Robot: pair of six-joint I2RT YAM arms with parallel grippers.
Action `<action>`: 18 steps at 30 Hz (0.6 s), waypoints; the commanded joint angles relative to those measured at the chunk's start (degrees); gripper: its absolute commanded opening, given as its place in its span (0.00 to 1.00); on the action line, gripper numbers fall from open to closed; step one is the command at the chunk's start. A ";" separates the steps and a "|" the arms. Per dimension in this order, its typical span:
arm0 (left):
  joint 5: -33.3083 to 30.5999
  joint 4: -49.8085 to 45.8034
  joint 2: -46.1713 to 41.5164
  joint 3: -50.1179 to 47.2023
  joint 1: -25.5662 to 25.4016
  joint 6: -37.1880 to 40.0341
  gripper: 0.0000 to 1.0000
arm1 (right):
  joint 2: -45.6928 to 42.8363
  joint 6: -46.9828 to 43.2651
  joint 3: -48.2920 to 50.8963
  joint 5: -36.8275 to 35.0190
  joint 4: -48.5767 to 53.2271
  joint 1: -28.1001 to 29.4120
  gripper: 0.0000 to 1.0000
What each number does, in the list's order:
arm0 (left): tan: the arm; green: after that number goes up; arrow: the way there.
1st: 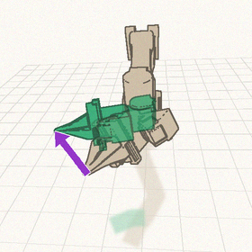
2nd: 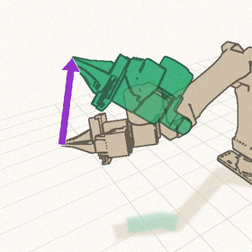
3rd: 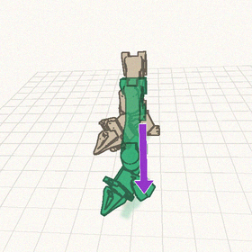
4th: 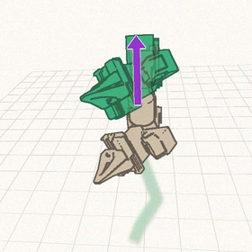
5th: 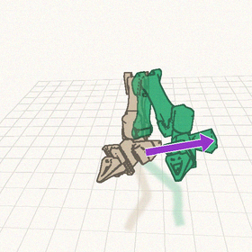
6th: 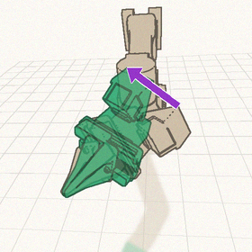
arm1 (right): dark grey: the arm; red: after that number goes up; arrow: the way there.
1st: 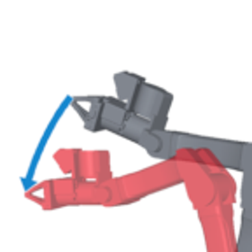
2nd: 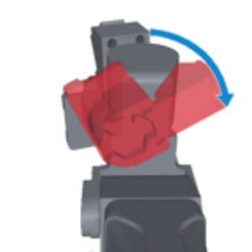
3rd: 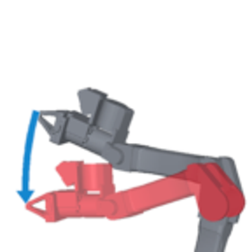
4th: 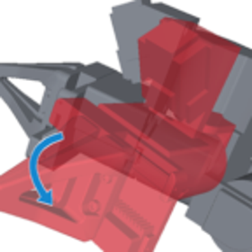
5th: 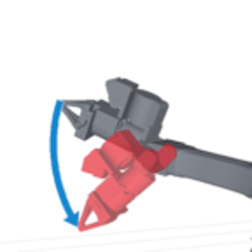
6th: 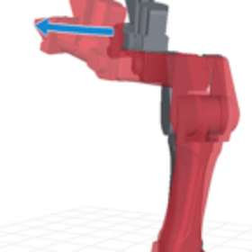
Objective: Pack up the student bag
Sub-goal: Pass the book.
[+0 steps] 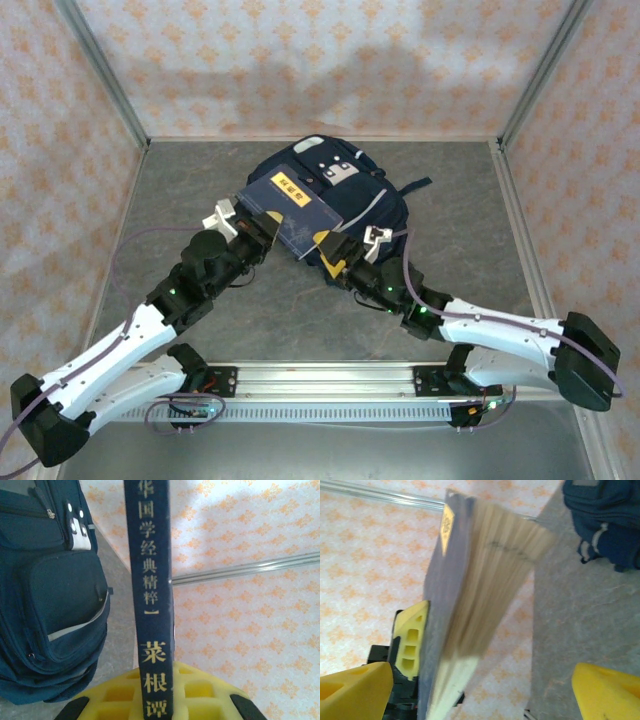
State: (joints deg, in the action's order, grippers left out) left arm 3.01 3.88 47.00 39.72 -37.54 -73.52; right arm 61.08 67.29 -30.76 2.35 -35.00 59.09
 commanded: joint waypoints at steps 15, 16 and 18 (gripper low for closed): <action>-2.57 4.80 1.84 1.22 -2.78 -2.43 0.00 | 8.92 -0.41 -3.15 -6.10 -17.97 -1.71 0.59; -2.57 4.73 2.02 1.23 -2.89 -2.57 0.00 | 9.05 -0.53 -3.25 -6.33 -18.07 -1.80 0.50; -2.48 4.85 2.37 1.07 -2.98 -2.68 0.00 | 9.06 -0.72 -2.95 -7.22 -18.17 -1.82 0.31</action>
State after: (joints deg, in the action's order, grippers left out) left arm 2.15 4.93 49.45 39.72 -40.03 -75.50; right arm 70.30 66.94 -31.97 -3.07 -49.10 57.52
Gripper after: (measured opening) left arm 0.098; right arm 0.354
